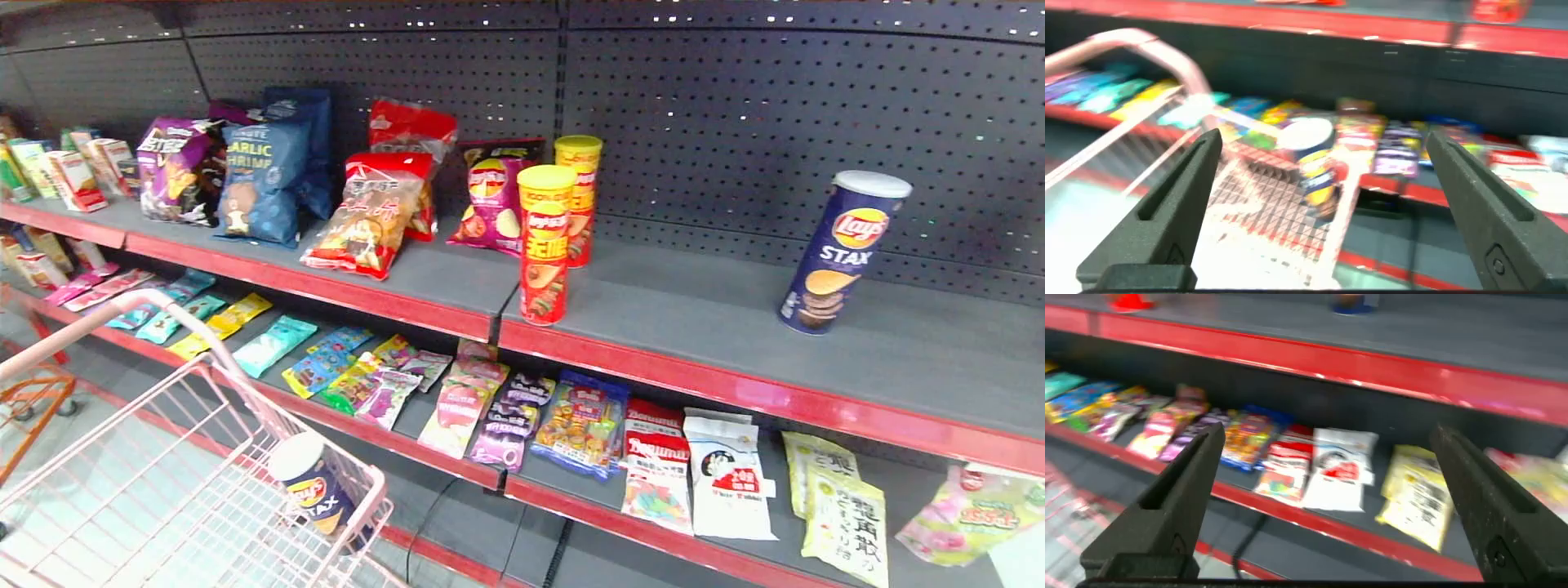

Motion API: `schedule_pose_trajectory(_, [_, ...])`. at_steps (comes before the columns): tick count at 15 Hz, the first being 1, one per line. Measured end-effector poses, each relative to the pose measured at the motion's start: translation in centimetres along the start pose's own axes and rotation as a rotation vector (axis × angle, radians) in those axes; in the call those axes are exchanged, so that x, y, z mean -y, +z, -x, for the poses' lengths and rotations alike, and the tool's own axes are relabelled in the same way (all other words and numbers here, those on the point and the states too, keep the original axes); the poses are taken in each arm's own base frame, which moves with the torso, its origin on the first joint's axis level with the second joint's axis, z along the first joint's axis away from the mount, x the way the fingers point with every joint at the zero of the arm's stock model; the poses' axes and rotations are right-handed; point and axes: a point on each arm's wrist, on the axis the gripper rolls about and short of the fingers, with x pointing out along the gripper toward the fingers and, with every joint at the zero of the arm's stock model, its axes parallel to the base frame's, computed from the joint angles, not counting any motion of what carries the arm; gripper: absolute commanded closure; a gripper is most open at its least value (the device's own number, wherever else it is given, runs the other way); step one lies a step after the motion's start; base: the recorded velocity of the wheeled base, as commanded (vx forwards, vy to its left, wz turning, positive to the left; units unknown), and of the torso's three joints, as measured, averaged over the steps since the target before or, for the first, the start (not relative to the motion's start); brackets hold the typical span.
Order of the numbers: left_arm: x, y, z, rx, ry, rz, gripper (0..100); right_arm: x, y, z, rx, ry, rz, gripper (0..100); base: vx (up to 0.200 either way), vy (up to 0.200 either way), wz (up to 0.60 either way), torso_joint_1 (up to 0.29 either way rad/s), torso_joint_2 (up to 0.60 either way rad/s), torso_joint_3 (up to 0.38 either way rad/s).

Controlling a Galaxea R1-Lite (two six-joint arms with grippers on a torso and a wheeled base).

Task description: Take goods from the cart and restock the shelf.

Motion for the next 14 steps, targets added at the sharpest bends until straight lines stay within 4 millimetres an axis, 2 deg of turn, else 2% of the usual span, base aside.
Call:
schedule_pose_trajectory(2, [0.0, 0.0, 0.0, 0.0, 0.0, 0.0, 0, 0.0, 0.0, 0.0, 0.0, 0.0, 0.0, 0, 0.0, 0.0, 0.6, 0.002, 0.0, 0.0])
schedule_pose_trajectory(6, [0.0, 0.0, 0.0, 0.0, 0.0, 0.001, 0, 0.0, 0.01, 0.0, 0.001, -0.001, -0.003, 0, 0.0, 0.0, 0.0, -0.019, 0.04, 0.026])
schedule_pose_trajectory(14, [0.0, 0.0, 0.0, 0.0, 0.0, 0.001, 0, 0.0, 0.01, 0.0, 0.001, -0.002, -0.004, 0, 0.0, 0.0, 0.0, -0.144, 0.37, 0.219])
